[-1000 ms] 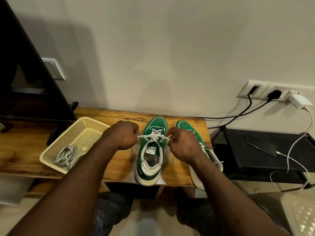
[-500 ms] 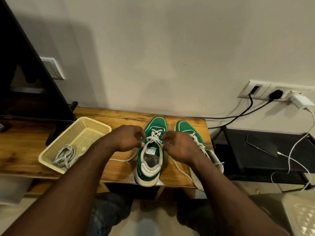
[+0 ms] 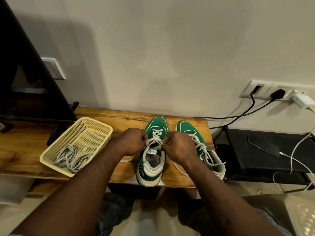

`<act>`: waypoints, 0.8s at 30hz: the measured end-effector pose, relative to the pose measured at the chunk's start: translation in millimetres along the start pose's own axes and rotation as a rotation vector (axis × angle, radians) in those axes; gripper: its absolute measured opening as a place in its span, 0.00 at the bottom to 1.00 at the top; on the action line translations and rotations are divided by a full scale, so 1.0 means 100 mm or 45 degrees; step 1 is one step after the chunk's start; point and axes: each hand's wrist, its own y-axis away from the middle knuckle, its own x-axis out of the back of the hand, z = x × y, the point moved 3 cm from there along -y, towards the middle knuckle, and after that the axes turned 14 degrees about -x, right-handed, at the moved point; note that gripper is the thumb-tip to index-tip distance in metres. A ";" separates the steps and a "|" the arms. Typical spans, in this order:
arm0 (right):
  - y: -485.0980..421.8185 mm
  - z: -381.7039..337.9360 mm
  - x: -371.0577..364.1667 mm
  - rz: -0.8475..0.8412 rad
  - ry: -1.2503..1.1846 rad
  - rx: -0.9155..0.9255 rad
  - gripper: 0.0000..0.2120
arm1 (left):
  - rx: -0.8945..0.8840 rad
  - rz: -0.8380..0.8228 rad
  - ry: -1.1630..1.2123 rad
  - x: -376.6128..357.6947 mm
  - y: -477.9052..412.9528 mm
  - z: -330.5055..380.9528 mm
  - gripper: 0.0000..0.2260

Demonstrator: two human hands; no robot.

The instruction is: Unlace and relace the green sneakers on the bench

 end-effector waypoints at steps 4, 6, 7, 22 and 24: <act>-0.03 0.04 0.02 -0.048 -0.004 0.032 0.10 | 0.009 -0.099 -0.057 -0.02 0.02 0.02 0.07; -0.07 0.07 0.07 -0.090 0.002 0.047 0.08 | 0.010 -0.122 -0.142 0.03 0.04 0.00 0.07; -0.09 0.08 0.10 -0.099 0.021 0.046 0.08 | 0.019 -0.115 -0.172 0.07 0.06 -0.01 0.07; -0.11 0.10 0.17 -0.385 0.239 -0.029 0.04 | 0.065 -0.188 -0.023 0.09 0.06 0.00 0.06; -0.10 0.07 0.27 -0.456 0.260 -0.009 0.07 | 0.045 -0.229 0.144 0.14 0.09 -0.04 0.08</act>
